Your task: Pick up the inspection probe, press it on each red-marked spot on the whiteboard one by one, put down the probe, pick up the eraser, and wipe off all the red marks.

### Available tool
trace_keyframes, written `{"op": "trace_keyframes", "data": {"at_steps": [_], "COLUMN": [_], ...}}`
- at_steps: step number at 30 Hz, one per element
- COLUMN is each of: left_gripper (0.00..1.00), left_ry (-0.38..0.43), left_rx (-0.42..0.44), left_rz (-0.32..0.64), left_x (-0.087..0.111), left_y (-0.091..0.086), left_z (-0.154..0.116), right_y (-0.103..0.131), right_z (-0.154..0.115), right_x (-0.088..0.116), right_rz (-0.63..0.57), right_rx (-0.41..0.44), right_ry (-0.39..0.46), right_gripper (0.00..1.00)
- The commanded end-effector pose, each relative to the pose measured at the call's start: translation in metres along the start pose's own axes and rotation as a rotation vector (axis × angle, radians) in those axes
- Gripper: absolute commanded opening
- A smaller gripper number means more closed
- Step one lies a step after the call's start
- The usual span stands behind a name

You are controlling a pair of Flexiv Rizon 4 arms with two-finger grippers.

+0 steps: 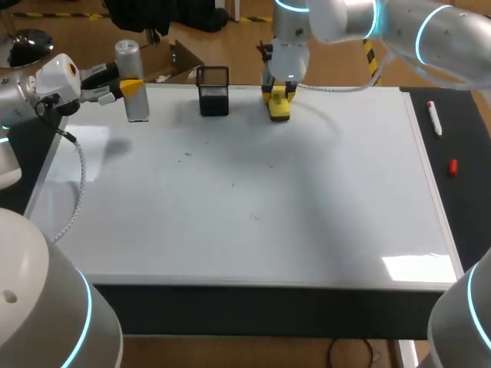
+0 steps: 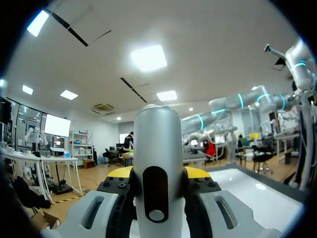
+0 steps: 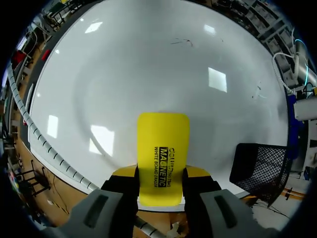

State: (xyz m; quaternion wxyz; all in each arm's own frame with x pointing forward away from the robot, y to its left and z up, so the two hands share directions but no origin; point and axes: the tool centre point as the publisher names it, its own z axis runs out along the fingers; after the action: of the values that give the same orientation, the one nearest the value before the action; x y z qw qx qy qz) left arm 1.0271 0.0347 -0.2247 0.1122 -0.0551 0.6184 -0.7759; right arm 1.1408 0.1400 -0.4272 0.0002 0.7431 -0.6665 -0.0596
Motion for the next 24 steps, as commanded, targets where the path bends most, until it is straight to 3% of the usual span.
{"op": "trace_keyframes", "data": {"at_steps": [1,2,12,20,24], "left_gripper": [0.00,0.00,0.00,0.00,0.00], "left_ry": [0.000,0.000,0.000,0.000,0.000], "left_rx": [-0.001,-0.001,-0.001,-0.001,-0.001], "left_rz": [0.000,0.000,0.000,0.000,0.000], "left_x": [0.000,0.000,0.000,0.000,0.000], "left_y": [-0.002,-0.002,-0.002,-0.002,-0.002], "left_z": [0.000,0.000,0.000,0.000,0.000], "right_y": [-0.003,-0.002,0.014,0.041,0.051], "right_z": [0.001,0.001,-0.011,-0.045,-0.061], "right_x": [-0.004,-0.004,0.001,0.014,0.027], "right_rz": [0.008,0.021,0.046,0.106,0.203], "right_rx": [-0.016,-0.011,0.050,0.140,0.105], "right_ry": [0.010,0.016,-0.021,-0.041,-0.055], "right_gripper": [0.91,1.00,1.00,1.00,1.00]}}
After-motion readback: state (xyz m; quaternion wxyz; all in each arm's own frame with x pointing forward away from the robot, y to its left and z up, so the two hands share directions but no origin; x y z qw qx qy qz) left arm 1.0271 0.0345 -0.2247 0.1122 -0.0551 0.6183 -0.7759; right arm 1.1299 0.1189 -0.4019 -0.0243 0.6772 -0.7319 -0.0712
